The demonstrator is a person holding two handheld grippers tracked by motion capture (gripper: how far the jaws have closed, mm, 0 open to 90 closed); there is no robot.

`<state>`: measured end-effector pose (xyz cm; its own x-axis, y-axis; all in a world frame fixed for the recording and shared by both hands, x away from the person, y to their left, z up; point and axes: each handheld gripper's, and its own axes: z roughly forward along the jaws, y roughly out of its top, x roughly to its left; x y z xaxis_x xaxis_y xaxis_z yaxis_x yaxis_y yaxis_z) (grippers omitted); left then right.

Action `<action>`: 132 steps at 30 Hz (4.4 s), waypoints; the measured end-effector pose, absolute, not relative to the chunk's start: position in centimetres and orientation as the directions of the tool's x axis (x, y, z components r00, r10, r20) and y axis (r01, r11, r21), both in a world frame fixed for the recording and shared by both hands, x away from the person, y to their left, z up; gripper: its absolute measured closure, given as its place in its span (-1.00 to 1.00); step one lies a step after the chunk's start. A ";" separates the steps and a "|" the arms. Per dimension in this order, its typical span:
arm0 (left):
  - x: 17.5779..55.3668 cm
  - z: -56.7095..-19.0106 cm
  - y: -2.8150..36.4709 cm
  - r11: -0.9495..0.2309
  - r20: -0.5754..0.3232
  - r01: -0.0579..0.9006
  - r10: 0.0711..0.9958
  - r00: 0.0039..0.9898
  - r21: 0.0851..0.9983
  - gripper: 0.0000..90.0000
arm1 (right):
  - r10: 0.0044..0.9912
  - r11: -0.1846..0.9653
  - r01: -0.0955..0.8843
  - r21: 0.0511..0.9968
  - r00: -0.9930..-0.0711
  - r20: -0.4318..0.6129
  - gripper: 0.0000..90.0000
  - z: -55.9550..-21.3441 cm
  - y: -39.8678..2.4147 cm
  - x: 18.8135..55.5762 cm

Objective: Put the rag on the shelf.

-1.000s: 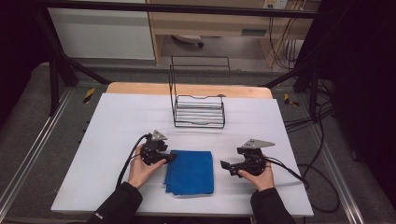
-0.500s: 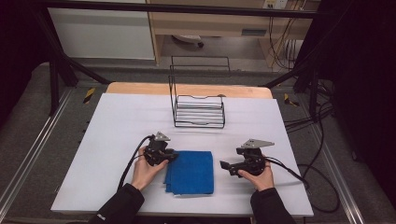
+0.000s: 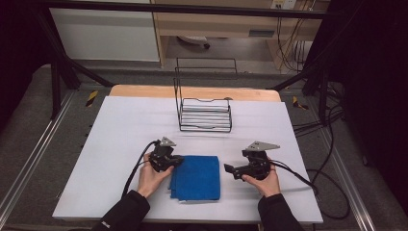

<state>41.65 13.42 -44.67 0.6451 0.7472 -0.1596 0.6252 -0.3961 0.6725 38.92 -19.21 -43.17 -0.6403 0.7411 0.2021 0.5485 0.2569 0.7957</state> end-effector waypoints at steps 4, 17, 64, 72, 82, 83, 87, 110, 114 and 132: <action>41.6 -44.8 13.4 -0.394 -0.156 0.621 0.748 0.645 0.677 0.83 | 0.734 0.270 0.545 0.794 -0.650 0.196 -0.89 -43.0 -18.2 39.4; 41.4 -44.9 13.4 -0.391 -0.152 0.613 0.747 0.647 0.687 0.82 | 0.747 0.294 0.592 0.750 -0.632 0.206 -0.18 -44.2 -14.7 41.7; 40.1 -42.6 14.7 -0.323 -0.157 0.541 0.733 0.662 0.776 0.85 | 0.702 0.201 0.631 0.749 -0.626 0.339 0.90 -42.7 -14.9 40.4; 39.5 -41.6 14.7 -0.311 -0.145 0.508 0.725 0.673 0.803 0.85 | 0.694 0.190 0.602 0.775 -0.641 0.327 0.90 -41.8 -15.3 40.0; 39.0 -40.6 14.8 -0.299 -0.129 0.478 0.726 0.676 0.826 0.86 | 0.700 0.216 0.534 0.817 -0.669 0.252 0.90 -40.6 -15.1 39.5; 38.9 -40.5 14.7 -0.295 -0.133 0.478 0.725 0.676 0.827 0.86 | 0.700 0.216 0.530 0.820 -0.669 0.249 0.90 -40.5 -15.1 39.5; 38.7 -40.1 14.7 -0.288 -0.131 0.470 0.724 0.677 0.835 0.86 | 0.699 0.204 0.521 0.829 -0.670 0.249 0.90 -40.2 -15.3 39.4; 37.7 -37.9 14.9 -0.244 -0.112 0.401 0.719 0.686 0.883 0.86 | 0.696 0.190 0.429 0.883 -0.693 0.187 0.91 -37.8 -15.7 38.3; 37.5 -37.4 14.9 -0.238 -0.102 0.382 0.720 0.686 0.893 0.86 | 0.694 0.190 0.408 0.893 -0.699 0.172 0.91 -37.3 -15.7 38.0; 37.1 -34.8 14.9 -0.195 -0.082 0.310 0.715 0.695 0.931 0.86 | 0.701 0.168 0.310 0.936 -0.705 0.107 0.91 -34.1 -16.0 37.0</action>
<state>37.12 14.87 -34.81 0.6946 0.7147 -0.0819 0.3101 -0.1948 0.9305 36.98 -15.98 -34.12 -0.7052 0.7009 0.1072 0.3095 0.1683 0.9359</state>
